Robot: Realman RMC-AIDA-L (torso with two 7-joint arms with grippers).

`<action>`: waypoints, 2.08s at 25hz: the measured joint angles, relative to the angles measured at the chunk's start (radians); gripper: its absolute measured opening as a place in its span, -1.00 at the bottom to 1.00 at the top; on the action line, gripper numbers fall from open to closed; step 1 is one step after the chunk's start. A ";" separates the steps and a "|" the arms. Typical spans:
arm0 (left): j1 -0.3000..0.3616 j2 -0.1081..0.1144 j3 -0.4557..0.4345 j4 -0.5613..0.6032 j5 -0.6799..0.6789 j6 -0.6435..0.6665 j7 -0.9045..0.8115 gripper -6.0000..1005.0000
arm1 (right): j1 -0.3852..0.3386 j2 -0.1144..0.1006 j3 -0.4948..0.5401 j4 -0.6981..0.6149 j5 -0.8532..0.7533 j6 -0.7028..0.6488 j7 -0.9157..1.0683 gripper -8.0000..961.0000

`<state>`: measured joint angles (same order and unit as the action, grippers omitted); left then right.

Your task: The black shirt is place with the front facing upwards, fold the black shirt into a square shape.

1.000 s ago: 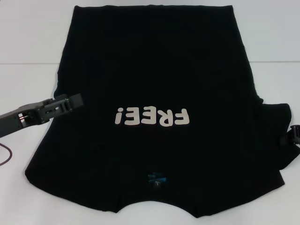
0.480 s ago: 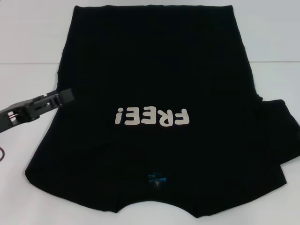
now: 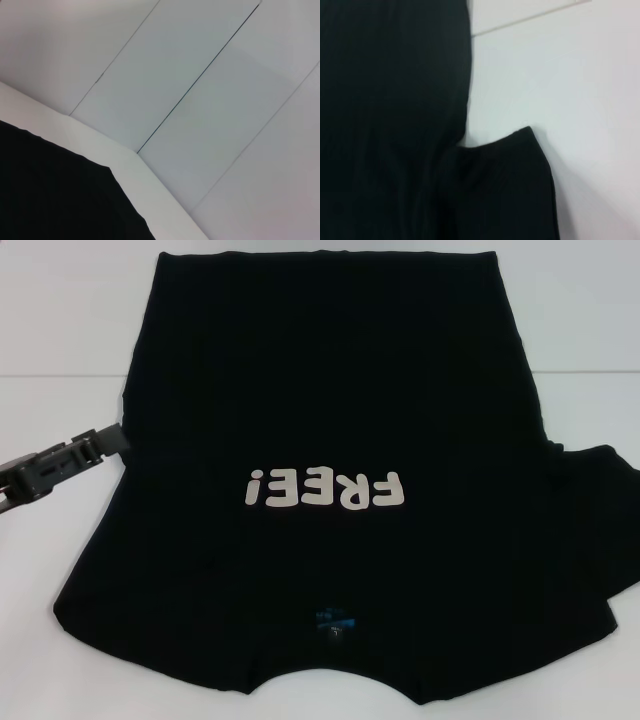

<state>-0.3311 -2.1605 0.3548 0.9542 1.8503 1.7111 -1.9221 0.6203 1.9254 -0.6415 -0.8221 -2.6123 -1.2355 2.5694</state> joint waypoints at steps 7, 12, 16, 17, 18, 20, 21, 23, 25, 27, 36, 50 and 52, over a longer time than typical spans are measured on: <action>0.001 0.001 -0.018 0.000 -0.014 0.021 0.000 0.59 | 0.000 -0.009 0.024 -0.022 0.000 -0.009 0.001 -0.94; 0.001 0.001 -0.022 0.000 -0.018 0.027 -0.006 0.59 | -0.003 -0.013 0.051 -0.037 0.000 -0.010 0.002 -0.93; -0.001 0.000 -0.023 0.000 -0.023 0.029 -0.008 0.59 | 0.004 -0.014 0.056 -0.048 0.000 -0.010 0.002 -0.93; -0.002 0.000 -0.023 0.000 -0.023 0.029 -0.008 0.59 | 0.006 -0.014 0.056 -0.049 0.000 -0.011 0.002 -0.93; -0.002 0.000 -0.023 0.000 -0.024 0.029 -0.008 0.59 | 0.009 -0.014 0.056 -0.054 0.003 -0.019 0.002 -0.93; -0.003 0.000 -0.023 0.000 -0.024 0.030 -0.009 0.59 | 0.010 -0.014 0.057 -0.058 0.006 -0.029 0.002 -0.92; -0.004 -0.001 -0.023 0.000 -0.025 0.030 -0.009 0.59 | 0.010 -0.014 0.057 -0.062 0.010 -0.041 0.002 -0.92; -0.005 -0.001 -0.024 0.000 -0.025 0.029 -0.009 0.59 | 0.013 -0.012 0.057 -0.063 0.026 -0.068 0.001 -0.92; -0.008 -0.001 -0.024 -0.003 -0.026 0.026 -0.009 0.59 | 0.019 -0.007 0.054 -0.063 0.046 -0.100 -0.003 -0.92; -0.011 0.001 -0.023 -0.009 -0.032 0.025 -0.009 0.59 | 0.030 -0.002 0.050 -0.063 0.061 -0.134 -0.005 -0.92; -0.011 0.006 -0.023 -0.026 -0.056 0.023 -0.009 0.59 | 0.127 0.043 -0.020 -0.057 0.067 -0.199 -0.005 -0.90; -0.011 0.009 -0.025 -0.049 -0.069 0.021 -0.003 0.59 | 0.231 0.101 -0.114 0.063 0.071 -0.100 -0.011 -0.89; -0.010 0.009 -0.025 -0.049 -0.073 0.020 -0.002 0.59 | 0.226 0.103 -0.112 0.076 0.083 -0.085 -0.024 -0.88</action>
<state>-0.3409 -2.1517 0.3296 0.9050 1.7774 1.7316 -1.9244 0.8467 2.0280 -0.7533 -0.7464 -2.5297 -1.3202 2.5457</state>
